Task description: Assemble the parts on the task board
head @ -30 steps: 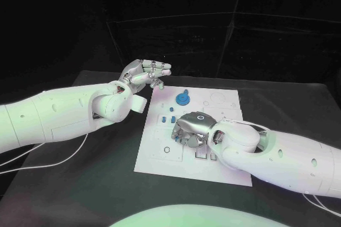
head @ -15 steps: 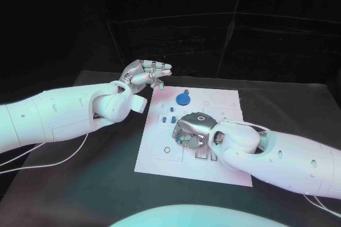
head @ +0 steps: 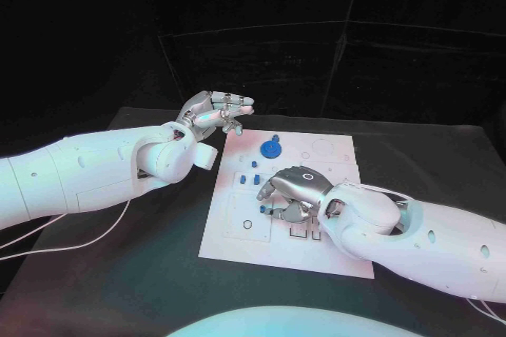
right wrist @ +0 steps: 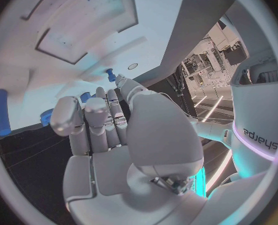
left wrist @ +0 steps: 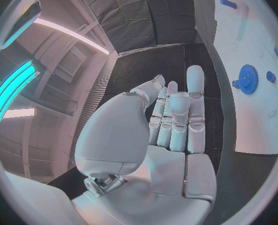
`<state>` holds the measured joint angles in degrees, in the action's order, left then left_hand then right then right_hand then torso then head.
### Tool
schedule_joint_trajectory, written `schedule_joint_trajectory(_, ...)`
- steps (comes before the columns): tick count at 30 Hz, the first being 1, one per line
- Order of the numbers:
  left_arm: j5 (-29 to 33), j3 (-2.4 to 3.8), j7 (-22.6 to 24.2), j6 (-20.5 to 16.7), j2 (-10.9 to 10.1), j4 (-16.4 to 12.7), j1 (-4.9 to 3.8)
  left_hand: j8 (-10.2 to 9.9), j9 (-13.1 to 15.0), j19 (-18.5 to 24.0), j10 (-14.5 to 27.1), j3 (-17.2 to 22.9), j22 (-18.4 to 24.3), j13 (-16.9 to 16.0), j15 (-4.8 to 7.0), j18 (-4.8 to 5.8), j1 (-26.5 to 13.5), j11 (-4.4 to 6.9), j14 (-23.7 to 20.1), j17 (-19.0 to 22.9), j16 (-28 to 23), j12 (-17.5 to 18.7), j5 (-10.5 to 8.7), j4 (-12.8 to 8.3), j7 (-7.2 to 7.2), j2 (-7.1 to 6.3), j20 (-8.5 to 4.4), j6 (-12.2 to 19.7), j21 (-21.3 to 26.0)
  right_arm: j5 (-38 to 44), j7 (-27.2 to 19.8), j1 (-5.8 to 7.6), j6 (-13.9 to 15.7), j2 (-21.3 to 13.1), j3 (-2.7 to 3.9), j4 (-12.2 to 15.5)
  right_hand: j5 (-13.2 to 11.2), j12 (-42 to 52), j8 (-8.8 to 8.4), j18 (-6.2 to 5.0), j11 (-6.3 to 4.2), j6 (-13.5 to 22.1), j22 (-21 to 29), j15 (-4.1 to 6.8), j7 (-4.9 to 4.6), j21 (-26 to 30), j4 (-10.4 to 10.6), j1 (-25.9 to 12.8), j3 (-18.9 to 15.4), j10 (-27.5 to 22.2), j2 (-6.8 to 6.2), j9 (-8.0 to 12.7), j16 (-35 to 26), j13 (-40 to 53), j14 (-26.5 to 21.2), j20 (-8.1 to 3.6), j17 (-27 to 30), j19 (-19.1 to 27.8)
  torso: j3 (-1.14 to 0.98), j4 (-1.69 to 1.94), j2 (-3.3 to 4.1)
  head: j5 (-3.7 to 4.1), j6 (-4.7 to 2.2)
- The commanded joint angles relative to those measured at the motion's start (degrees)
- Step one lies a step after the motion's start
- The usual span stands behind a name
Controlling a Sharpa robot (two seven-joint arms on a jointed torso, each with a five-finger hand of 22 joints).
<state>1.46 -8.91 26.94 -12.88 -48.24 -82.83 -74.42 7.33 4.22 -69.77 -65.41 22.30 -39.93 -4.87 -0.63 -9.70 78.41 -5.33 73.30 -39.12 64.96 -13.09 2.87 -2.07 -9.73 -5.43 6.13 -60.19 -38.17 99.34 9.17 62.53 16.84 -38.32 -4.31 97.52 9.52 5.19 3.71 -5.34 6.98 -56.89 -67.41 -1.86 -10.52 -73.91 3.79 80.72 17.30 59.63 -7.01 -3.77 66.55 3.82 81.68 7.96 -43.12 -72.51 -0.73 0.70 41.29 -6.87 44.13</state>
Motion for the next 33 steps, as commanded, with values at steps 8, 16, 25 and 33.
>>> schedule_joint_trajectory(8,0.17,0.01,0.09,0.96,-0.34,0.03,-0.06,0.21,-0.05,0.25,0.51,-0.39,0.04,-0.10,0.08,-0.76,-0.41,-0.08,-0.28,0.05,-0.27,-0.39,0.14,-0.01,0.00,-0.02,0.09,0.38,0.36,-7.80,-1.37,1.07,4.45,-9.82,2.18,6.75,2.21,2.68,0.08,-1.94,0.06,4.14,7.45,-0.08,0.28,6.41,1.06,-2.22,-8.11,-5.74,-0.56,-0.15,-5.08,0.22,-2.78,0.11,7.46,5.19,0.05,-0.02,-0.05,1.41,-1.59)
schedule_joint_trajectory(16,0.17,-0.01,0.11,1.14,-0.43,-0.01,-0.04,0.21,-0.05,0.25,0.51,-0.39,0.04,-0.10,0.08,-0.76,-0.41,-0.08,-0.28,0.05,-0.27,-0.39,0.14,-0.01,0.00,-0.02,0.09,0.38,0.36,-8.38,2.20,3.42,-2.24,-14.91,3.17,6.54,2.68,4.25,-0.11,-2.01,0.11,5.14,8.38,-0.11,0.96,7.39,0.86,-1.11,-11.40,-7.91,0.27,-0.05,-5.83,0.06,-2.71,0.06,8.31,5.20,0.07,-0.04,-0.01,2.13,-2.20)
schedule_joint_trajectory(25,0.17,-0.02,0.13,1.28,-0.34,-0.01,-0.01,0.24,-0.04,0.26,0.55,-0.39,0.08,-0.11,0.07,-0.75,-0.36,-0.07,-0.34,0.12,-0.30,-0.46,0.15,-0.07,0.01,0.03,0.10,0.40,0.41,-4.75,4.78,4.09,-7.76,-15.41,3.33,4.74,2.51,6.20,0.02,-2.67,0.73,7.17,11.74,-0.62,1.72,10.58,1.25,0.59,-16.60,-11.34,1.45,-0.14,-7.61,0.11,-3.86,0.57,10.78,7.29,0.07,0.06,0.01,2.62,-2.33)
schedule_joint_trajectory(33,0.17,-0.02,0.09,1.33,-0.34,-0.03,-0.01,0.24,-0.04,0.26,0.55,-0.39,0.08,-0.11,0.07,-0.75,-0.36,-0.07,-0.34,0.12,-0.30,-0.46,0.15,-0.07,0.01,0.03,0.10,0.40,0.41,-3.54,5.43,4.15,-9.36,-14.23,3.33,3.55,2.46,8.85,0.41,-2.39,0.16,5.80,10.49,-0.17,1.50,9.61,0.70,2.89,-17.67,-10.23,3.75,-0.35,-6.40,0.23,-2.61,0.21,8.97,5.64,0.10,0.03,0.05,2.71,-2.26)
